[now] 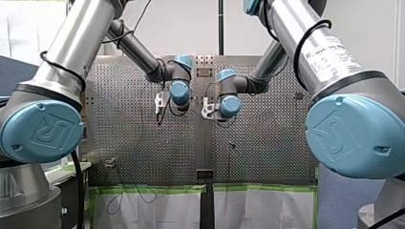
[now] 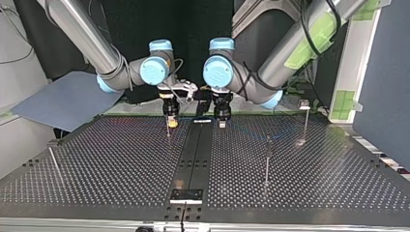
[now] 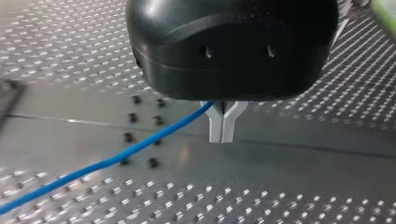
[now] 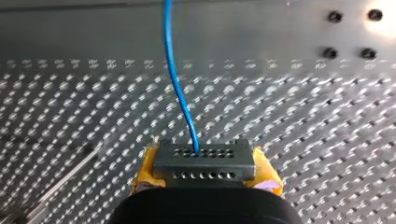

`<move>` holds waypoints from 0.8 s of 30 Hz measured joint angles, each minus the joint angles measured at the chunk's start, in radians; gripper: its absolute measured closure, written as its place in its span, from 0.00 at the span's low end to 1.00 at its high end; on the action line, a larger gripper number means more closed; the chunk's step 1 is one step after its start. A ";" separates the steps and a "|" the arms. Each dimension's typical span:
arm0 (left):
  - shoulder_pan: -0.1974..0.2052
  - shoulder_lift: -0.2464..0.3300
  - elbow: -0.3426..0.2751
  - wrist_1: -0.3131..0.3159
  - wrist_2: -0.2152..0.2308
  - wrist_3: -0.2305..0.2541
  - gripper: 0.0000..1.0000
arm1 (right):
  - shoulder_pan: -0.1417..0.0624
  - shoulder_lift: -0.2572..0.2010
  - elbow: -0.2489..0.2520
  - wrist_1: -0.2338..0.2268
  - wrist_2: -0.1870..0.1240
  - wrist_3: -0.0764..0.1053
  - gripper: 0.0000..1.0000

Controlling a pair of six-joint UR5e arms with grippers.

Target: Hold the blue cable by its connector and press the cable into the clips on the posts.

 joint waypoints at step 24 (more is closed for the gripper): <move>-0.088 -0.100 -0.046 0.186 -0.032 -0.021 1.00 | -0.050 -0.037 0.224 -0.187 0.010 0.025 1.00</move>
